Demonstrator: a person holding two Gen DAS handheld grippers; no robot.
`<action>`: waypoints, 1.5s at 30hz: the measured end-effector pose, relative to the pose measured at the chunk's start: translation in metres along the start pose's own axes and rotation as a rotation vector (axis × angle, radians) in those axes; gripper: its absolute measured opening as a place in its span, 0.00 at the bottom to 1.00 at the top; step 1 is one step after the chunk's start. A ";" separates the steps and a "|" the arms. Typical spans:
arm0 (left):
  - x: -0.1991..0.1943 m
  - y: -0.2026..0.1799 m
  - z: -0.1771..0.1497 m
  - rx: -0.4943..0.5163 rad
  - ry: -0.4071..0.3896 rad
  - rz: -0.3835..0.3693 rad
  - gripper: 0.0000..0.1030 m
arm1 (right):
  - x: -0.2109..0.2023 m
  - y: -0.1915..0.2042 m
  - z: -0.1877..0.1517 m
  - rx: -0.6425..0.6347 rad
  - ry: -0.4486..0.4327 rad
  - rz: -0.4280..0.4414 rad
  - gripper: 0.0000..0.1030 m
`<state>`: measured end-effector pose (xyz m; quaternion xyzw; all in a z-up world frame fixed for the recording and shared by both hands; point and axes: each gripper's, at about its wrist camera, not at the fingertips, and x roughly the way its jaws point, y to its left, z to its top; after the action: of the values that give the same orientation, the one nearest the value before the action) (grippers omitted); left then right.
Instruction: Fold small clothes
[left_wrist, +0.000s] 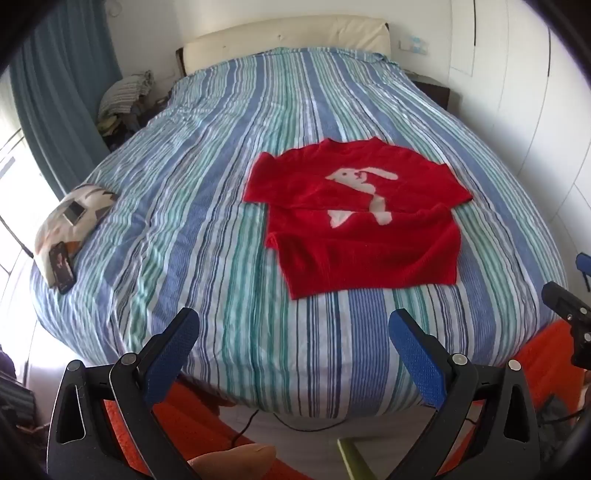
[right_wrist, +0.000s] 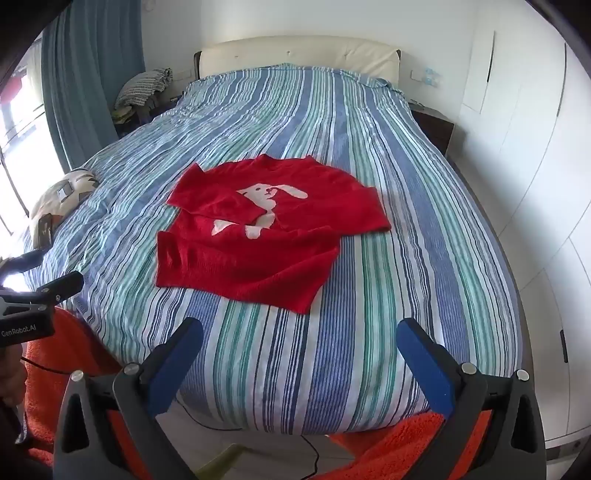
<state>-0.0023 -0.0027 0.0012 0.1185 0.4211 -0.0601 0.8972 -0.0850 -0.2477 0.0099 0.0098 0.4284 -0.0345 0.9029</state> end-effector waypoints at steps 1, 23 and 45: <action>-0.001 -0.002 0.000 -0.007 -0.003 0.003 1.00 | 0.000 0.001 0.000 -0.004 -0.001 -0.014 1.00; -0.005 0.003 0.004 0.017 0.000 -0.039 1.00 | 0.001 0.006 -0.004 0.011 -0.001 -0.010 1.00; 0.013 0.017 -0.003 -0.059 0.107 -0.070 1.00 | 0.004 0.011 -0.007 0.014 0.016 0.004 1.00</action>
<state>0.0071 0.0141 -0.0082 0.0805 0.4737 -0.0726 0.8740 -0.0867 -0.2365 0.0024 0.0174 0.4355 -0.0359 0.8993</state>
